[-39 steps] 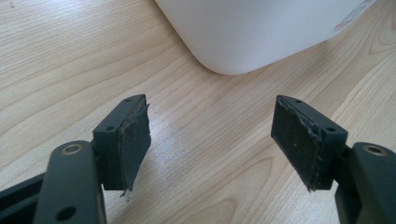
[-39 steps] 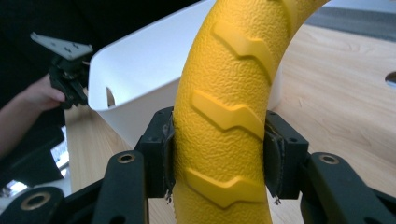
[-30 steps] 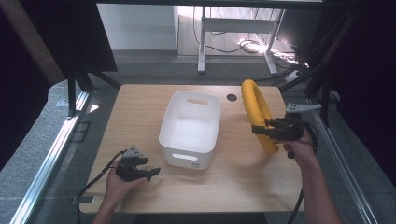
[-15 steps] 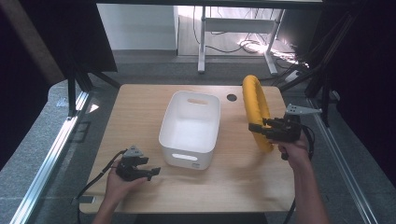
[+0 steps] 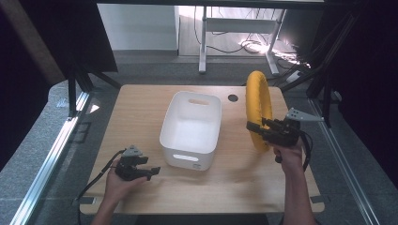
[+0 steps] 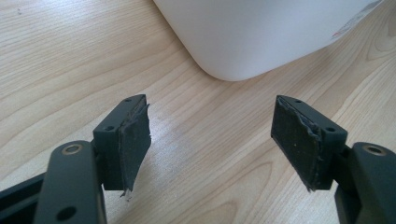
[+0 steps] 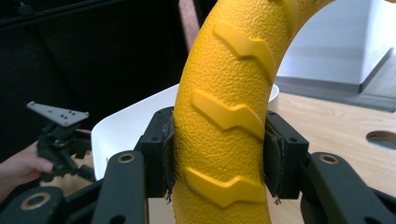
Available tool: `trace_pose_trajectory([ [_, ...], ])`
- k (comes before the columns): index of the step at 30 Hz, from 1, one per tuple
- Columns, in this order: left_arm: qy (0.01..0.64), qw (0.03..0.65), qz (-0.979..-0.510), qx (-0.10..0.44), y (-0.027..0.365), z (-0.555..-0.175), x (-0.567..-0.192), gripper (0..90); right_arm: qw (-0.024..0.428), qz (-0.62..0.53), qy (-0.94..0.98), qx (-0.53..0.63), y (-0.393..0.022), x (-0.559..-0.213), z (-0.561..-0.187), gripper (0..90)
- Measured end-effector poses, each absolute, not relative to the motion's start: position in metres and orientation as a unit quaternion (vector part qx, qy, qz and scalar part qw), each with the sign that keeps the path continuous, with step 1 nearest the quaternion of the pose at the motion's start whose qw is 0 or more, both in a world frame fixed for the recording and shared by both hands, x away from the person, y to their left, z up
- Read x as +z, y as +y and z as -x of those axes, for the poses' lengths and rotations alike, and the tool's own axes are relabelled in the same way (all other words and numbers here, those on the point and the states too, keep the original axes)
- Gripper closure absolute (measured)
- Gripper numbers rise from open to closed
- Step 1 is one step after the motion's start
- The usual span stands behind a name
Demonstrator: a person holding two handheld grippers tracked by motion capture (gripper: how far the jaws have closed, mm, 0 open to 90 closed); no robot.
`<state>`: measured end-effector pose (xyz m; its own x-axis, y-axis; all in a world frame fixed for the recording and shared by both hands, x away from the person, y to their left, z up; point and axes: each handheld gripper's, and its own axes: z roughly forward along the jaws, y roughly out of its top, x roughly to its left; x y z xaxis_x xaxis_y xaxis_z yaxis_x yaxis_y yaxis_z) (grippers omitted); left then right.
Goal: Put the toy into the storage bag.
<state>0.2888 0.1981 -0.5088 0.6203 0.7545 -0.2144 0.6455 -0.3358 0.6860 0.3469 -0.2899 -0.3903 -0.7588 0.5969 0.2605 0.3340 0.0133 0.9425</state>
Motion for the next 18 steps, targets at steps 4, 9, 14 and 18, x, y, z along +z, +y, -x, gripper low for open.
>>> trace_pose_trajectory([
  [4,0.428,0.383,-0.816,0.07,0.197,-0.289,-0.508,28.6,0.126,-0.335,0.691,0.628,-0.28,-0.392,-0.339,51.4],
  [9,0.428,0.382,-0.815,0.075,0.199,-0.289,-0.506,28.6,0.163,-0.345,0.669,0.638,-0.265,-0.395,-0.329,51.4],
  [14,0.431,0.381,-0.814,0.081,0.204,-0.289,-0.502,28.6,0.185,-0.35,0.648,0.65,-0.248,-0.398,-0.322,51.3],
  [18,0.433,0.382,-0.813,0.08,0.206,-0.289,-0.5,28.5,0.202,-0.348,0.639,0.655,-0.241,-0.401,-0.32,51.3],
])
